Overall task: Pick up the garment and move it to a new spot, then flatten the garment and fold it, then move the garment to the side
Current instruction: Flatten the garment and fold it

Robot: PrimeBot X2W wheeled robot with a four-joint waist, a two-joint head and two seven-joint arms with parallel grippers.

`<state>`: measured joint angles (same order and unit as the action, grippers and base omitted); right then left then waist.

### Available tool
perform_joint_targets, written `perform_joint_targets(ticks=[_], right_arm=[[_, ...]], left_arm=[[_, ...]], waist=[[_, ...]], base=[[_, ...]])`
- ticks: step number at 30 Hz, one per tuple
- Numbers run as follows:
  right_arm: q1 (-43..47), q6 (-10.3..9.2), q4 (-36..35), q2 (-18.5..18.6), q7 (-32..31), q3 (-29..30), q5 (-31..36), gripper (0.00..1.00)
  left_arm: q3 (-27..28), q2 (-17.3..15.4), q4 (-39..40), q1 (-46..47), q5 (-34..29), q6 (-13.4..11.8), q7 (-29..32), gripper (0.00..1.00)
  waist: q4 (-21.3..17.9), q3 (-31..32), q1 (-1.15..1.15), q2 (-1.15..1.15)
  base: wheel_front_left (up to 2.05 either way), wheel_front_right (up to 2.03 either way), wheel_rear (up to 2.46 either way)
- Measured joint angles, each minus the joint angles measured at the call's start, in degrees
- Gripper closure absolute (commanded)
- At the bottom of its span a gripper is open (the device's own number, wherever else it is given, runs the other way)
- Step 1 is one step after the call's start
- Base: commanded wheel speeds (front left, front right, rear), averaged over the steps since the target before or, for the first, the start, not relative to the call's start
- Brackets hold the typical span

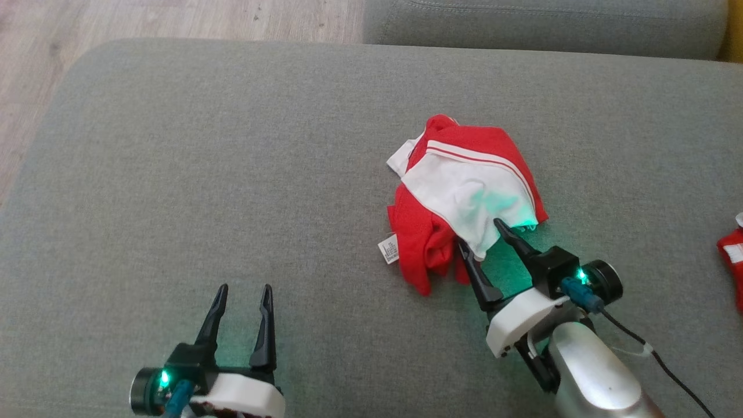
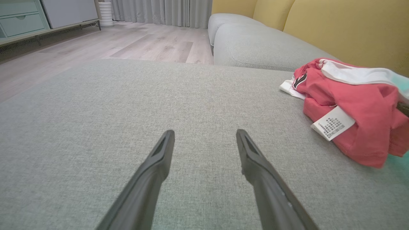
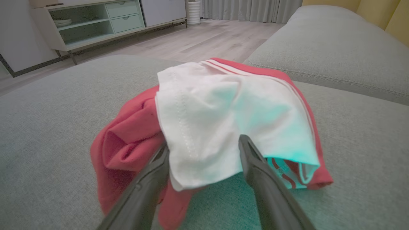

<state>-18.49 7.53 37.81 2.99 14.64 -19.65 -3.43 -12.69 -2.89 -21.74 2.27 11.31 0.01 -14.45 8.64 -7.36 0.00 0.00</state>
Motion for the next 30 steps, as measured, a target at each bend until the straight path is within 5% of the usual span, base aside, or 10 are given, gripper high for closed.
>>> perform_joint_targets(ticks=[3,5,6,7,24,30], right_arm=[[0.0,0.00,0.1,0.0,0.0,0.7,0.0,0.00],[0.0,0.00,0.0,0.0,0.0,1.1,-0.1,0.53],[0.0,0.00,-0.1,0.0,0.0,1.3,-0.2,0.96],[0.0,0.00,-0.2,0.0,0.0,1.3,-0.2,1.00],[-2.8,0.00,-9.8,0.0,0.0,3.4,-4.9,1.00],[-8.1,0.00,-11.3,0.4,0.0,-3.6,-12.1,1.00]], left_arm=[[0.0,0.0,0.0,0.0,0.0,0.0,0.0,0.00],[0.0,0.0,0.0,0.0,0.0,0.1,0.0,0.00],[0.0,0.0,0.0,0.0,0.0,0.1,0.0,0.00],[0.0,0.0,0.0,0.0,0.0,0.1,0.0,0.00],[0.5,0.0,-0.2,-2.1,0.4,0.6,0.0,0.00],[-0.2,0.0,-0.4,-2.7,0.8,1.1,0.0,0.00]], waist=[[-0.1,0.0,0.00,0.00],[-0.1,0.0,0.00,0.00],[-0.2,0.0,0.00,0.00],[-0.2,0.1,0.00,0.00],[-1.4,5.0,0.01,0.00],[-0.8,5.8,0.01,0.00]], base=[[0.00,0.00,0.00],[0.00,0.00,0.00],[0.00,0.00,0.00],[0.00,0.00,0.00],[0.00,0.00,0.00],[0.00,0.00,0.00]])
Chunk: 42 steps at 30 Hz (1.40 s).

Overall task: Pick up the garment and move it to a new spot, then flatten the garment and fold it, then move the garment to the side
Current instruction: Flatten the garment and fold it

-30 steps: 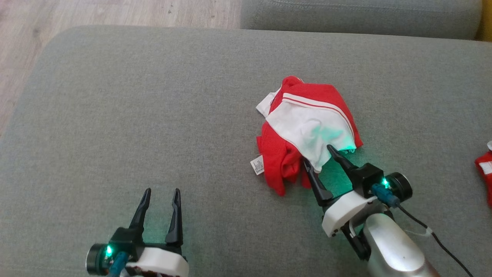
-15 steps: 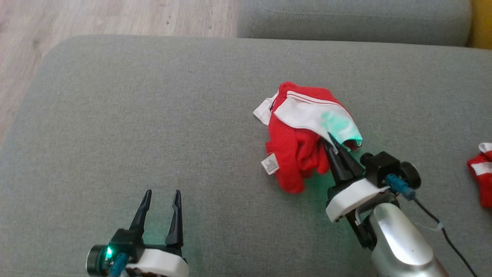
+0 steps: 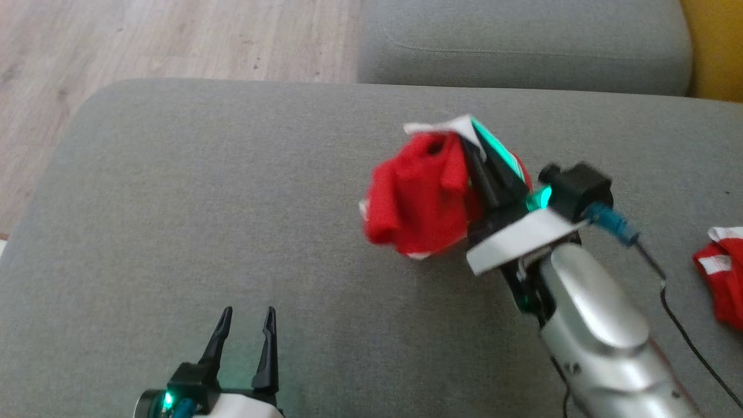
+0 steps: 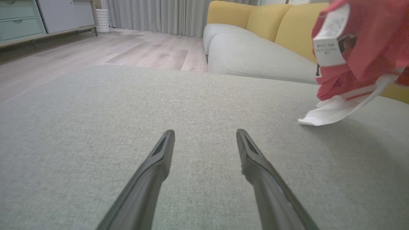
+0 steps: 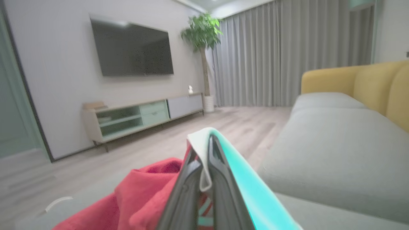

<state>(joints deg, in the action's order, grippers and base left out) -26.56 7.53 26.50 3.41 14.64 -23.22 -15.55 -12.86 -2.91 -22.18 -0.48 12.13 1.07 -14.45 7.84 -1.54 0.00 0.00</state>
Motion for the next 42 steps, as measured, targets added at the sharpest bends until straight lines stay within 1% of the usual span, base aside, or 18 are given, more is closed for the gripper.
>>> perform_joint_targets(ticks=[2,4,6,8,9,10,13,16,19,21,24,27,33,36,39,42], right_arm=[[-1.9,0.00,-1.2,0.0,0.0,-0.9,-4.7,1.00],[-4.4,0.00,-1.4,0.0,0.0,-0.2,-8.8,1.00],[-6.7,0.00,-0.2,0.0,0.0,1.9,-9.1,1.00],[-8.0,0.00,4.0,0.0,0.0,5.1,-8.0,1.00],[-8.0,0.00,6.7,-0.1,0.0,7.2,-6.5,0.80],[-7.8,0.00,9.7,-0.2,0.0,10.0,-4.2,0.00],[-6.2,0.00,16.8,-0.1,0.0,20.4,3.1,0.00],[-3.6,0.00,19.1,0.0,0.0,28.8,9.7,0.00],[-2.0,0.00,19.4,-0.1,0.0,33.2,13.3,0.00],[-1.7,0.00,18.9,-0.1,0.0,33.9,14.1,0.00],[-1.1,0.00,18.0,-0.1,0.0,32.1,13.6,0.00],[0.6,0.00,17.2,-0.1,0.0,27.9,11.5,0.00],[4.7,0.00,17.1,-0.1,0.0,15.6,7.0,0.00],[5.1,0.00,17.2,-0.3,0.0,10.5,2.8,0.00],[5.0,0.00,18.2,-0.3,0.0,8.6,-0.2,0.00],[4.8,0.00,19.8,-0.3,0.0,8.3,-1.3,0.00]], left_arm=[[-0.2,0.0,-0.3,0.0,0.0,0.0,0.0,0.00],[-0.4,0.0,-0.5,0.0,0.0,0.0,0.0,0.00],[-0.8,0.0,-0.8,0.0,0.0,0.2,0.0,0.00],[-1.3,0.0,-1.0,-0.1,0.0,0.3,0.0,0.00],[-1.4,0.0,-1.0,-0.1,0.0,0.3,0.0,0.00],[-1.5,0.0,-1.0,-0.1,0.0,0.2,0.0,0.00],[-1.6,0.0,-1.0,0.0,0.0,0.1,0.0,0.00],[-1.6,0.0,-0.8,0.0,0.0,0.0,0.0,0.00],[-1.4,0.0,-0.8,0.0,0.0,-0.1,0.0,0.00],[-1.4,0.0,-0.8,0.1,0.0,-0.1,0.0,0.00],[-1.4,0.0,-0.8,0.4,0.0,-0.1,0.0,0.00],[-1.7,0.0,-0.8,0.9,0.0,-0.1,0.0,0.00],[-2.3,0.0,-0.5,1.6,0.1,-0.1,0.0,0.00],[-2.6,0.0,-0.4,1.6,0.3,-0.1,0.0,0.00],[-2.9,0.0,-0.4,1.6,0.4,-0.1,0.0,0.00],[-3.2,0.0,-0.4,1.6,0.4,-0.1,0.0,0.00]], waist=[[0.6,0.1,0.00,0.00],[1.3,0.0,0.00,0.00],[2.0,-0.1,0.00,0.00],[2.7,-0.4,0.00,0.00],[3.0,-0.6,0.00,0.00],[3.2,-0.8,0.00,0.00],[3.5,-1.7,-0.01,0.00],[3.3,-2.5,-0.01,0.00],[2.4,-2.9,-0.01,0.00],[1.8,-3.0,-0.01,0.00],[0.8,-3.0,-0.01,0.00],[0.4,-2.9,0.00,0.00],[0.9,-3.1,0.00,0.00],[1.6,-3.5,0.00,0.00],[2.5,-3.9,0.00,0.00],[3.4,-4.4,0.00,0.00]], base=[[0.00,0.00,0.00],[0.00,0.00,0.00],[0.00,0.00,0.00],[0.00,0.00,0.00],[0.00,0.00,0.00],[0.00,0.00,0.00],[0.00,0.00,0.00],[0.00,0.00,0.00],[0.00,0.00,0.00],[0.00,0.00,0.00],[0.00,0.00,0.00],[0.00,0.00,0.00],[0.00,0.00,0.00],[0.00,0.00,0.00],[0.00,0.00,0.00],[0.00,0.00,0.00]])
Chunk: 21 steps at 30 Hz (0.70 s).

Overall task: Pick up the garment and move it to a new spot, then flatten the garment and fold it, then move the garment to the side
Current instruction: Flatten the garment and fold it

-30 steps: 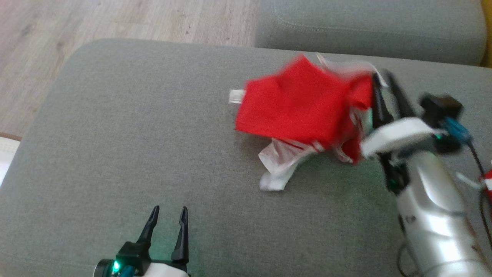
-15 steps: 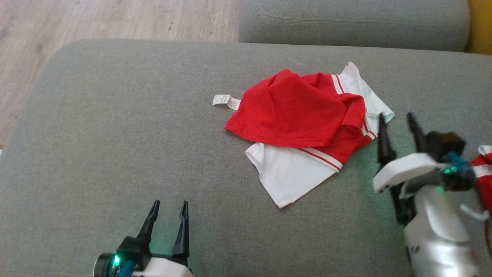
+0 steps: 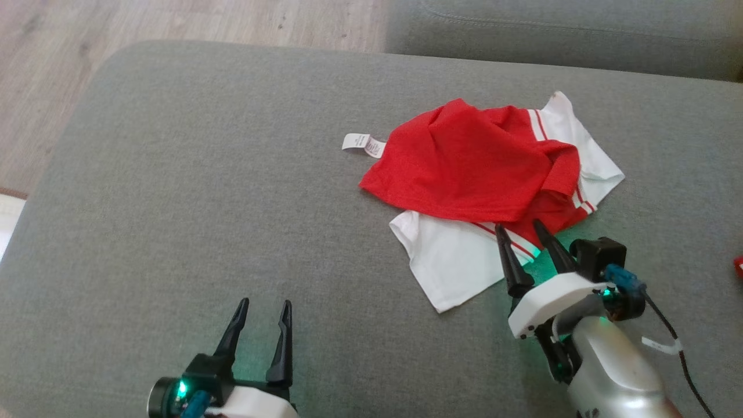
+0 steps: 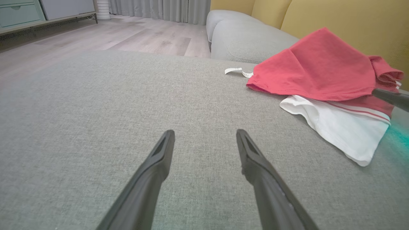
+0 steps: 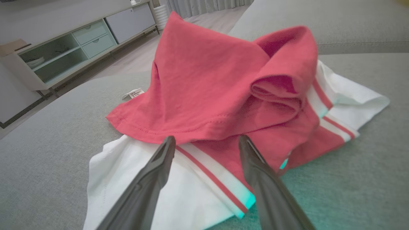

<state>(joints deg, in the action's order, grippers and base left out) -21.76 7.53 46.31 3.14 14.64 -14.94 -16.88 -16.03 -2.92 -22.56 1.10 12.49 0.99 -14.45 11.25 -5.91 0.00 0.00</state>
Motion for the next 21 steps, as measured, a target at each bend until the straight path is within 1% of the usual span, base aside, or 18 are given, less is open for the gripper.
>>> perform_joint_targets(ticks=[6,11,14,16,18,20,21], right_arm=[[-1.9,0.00,2.1,0.1,0.0,0.8,-0.3,0.00],[-3.9,0.00,2.3,0.1,0.0,1.2,-2.5,0.00],[-3.9,0.00,3.9,0.1,0.0,1.6,-2.7,0.00],[-4.0,0.00,4.3,0.1,0.0,2.1,-2.7,0.07],[-4.4,0.00,4.8,0.1,0.0,2.3,-2.5,0.19],[-5.1,0.00,4.9,0.1,0.0,2.4,-2.2,0.62],[-5.4,0.00,4.8,0.1,0.0,2.2,-2.1,1.00]], left_arm=[[-0.5,0.0,0.0,0.1,0.0,0.0,0.0,0.00],[-0.5,0.0,0.0,0.2,0.2,0.0,0.0,0.00],[-0.5,0.0,0.0,0.3,0.2,-0.1,0.0,0.00],[-0.6,0.0,0.0,0.5,0.2,0.0,0.0,0.00],[-0.6,0.0,0.0,1.0,0.2,0.0,0.0,0.00],[-0.7,0.0,0.2,1.5,0.2,0.0,0.0,0.00],[-0.8,0.0,0.2,1.6,0.2,0.0,0.0,0.00]], waist=[[1.3,-0.9,0.00,0.00],[2.1,-1.5,0.00,0.00],[2.3,-1.8,0.00,0.00],[2.4,-1.9,0.00,0.00],[2.7,-2.1,0.00,0.00],[3.0,-2.2,0.00,0.00],[3.2,-2.2,0.00,0.00]], base=[[0.00,0.00,0.00],[0.00,0.00,0.00],[0.00,0.00,0.00],[0.00,0.00,0.00],[0.00,0.00,0.00],[0.00,0.00,0.00],[0.00,0.00,0.00]])
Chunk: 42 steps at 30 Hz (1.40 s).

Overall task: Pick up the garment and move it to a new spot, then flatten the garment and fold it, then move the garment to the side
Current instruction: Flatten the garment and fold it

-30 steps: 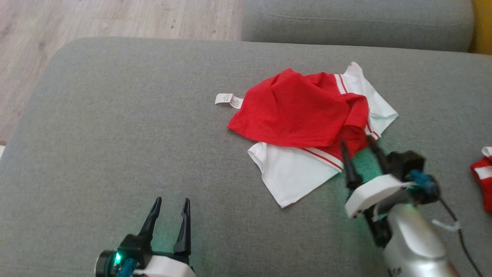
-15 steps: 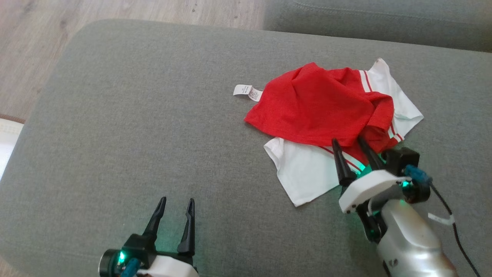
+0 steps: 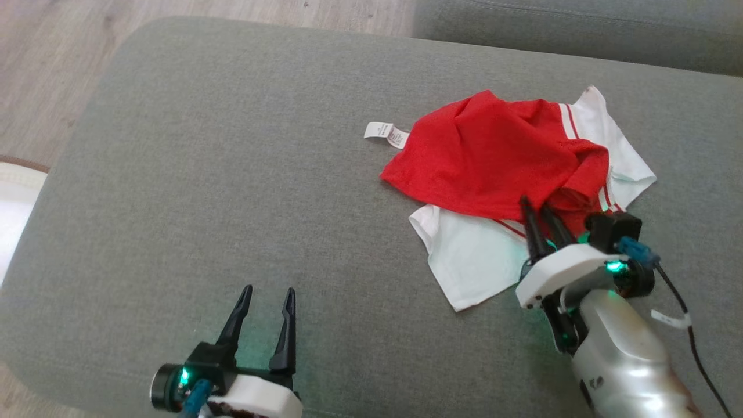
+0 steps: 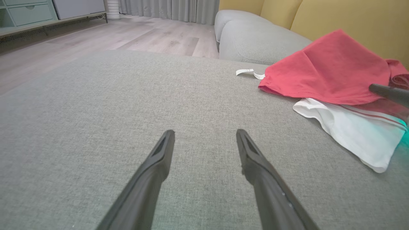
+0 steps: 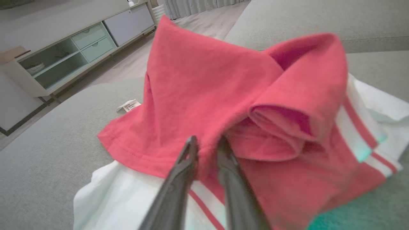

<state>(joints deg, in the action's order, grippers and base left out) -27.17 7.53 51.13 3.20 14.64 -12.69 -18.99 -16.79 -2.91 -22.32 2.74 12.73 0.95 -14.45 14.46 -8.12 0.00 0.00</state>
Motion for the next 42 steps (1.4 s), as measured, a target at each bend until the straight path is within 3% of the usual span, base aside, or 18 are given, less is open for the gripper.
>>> perform_joint_targets(ticks=[5,13,14,15,18,21,27,34,42], right_arm=[[-0.7,0.00,-3.7,0.3,0.0,-5.4,-2.9,1.00],[-10.0,0.00,-14.7,0.7,0.0,-26.0,-18.9,1.00],[-11.0,0.00,-15.8,0.7,0.0,-28.8,-23.0,0.77],[-11.6,0.00,-16.2,0.7,0.0,-30.9,-26.8,0.00],[-12.4,0.00,-15.0,0.5,0.0,-36.7,-33.0,0.00],[-13.3,0.00,-12.1,0.4,0.0,-38.5,-33.9,0.00],[-14.0,0.00,-6.7,0.7,0.0,-35.7,-31.0,0.00],[-9.9,0.00,-4.2,1.1,0.0,-22.7,-21.2,0.00],[5.3,0.00,-7.5,2.3,0.0,-7.6,-11.8,0.00]], left_arm=[[-0.7,0.0,0.0,0.5,0.0,0.1,0.0,0.00],[-3.6,0.0,-0.8,0.5,0.0,0.9,0.0,0.00],[-3.8,0.0,-1.2,0.4,0.0,1.1,0.0,0.00],[-3.9,0.0,-1.4,0.4,0.0,1.1,0.0,0.00],[-3.8,0.0,-1.9,0.0,-0.1,1.0,0.0,0.00],[-3.5,0.0,-1.9,-0.8,-0.1,0.6,0.0,0.00],[-3.4,0.0,-1.3,-0.6,0.4,0.2,0.0,0.00],[-3.3,0.0,-0.7,0.8,0.4,-0.1,0.0,0.00],[-1.8,0.0,-0.3,0.6,0.4,-0.2,0.0,0.00]], waist=[[1.4,-0.2,0.00,0.00],[6.6,0.7,0.00,0.00],[7.3,0.9,0.00,0.00],[8.0,1.1,0.00,0.00],[9.3,1.7,0.00,0.00],[8.5,1.8,0.01,0.00],[4.7,1.1,0.00,0.00],[0.7,0.6,0.00,0.00],[-1.6,0.9,0.00,0.00]], base=[[0.00,0.00,0.00],[0.00,0.00,0.00],[0.00,0.00,0.00],[0.00,0.00,0.00],[0.00,0.00,0.00],[0.00,0.00,0.00],[0.00,0.00,0.00],[0.00,0.00,0.00],[0.00,0.00,0.00]])
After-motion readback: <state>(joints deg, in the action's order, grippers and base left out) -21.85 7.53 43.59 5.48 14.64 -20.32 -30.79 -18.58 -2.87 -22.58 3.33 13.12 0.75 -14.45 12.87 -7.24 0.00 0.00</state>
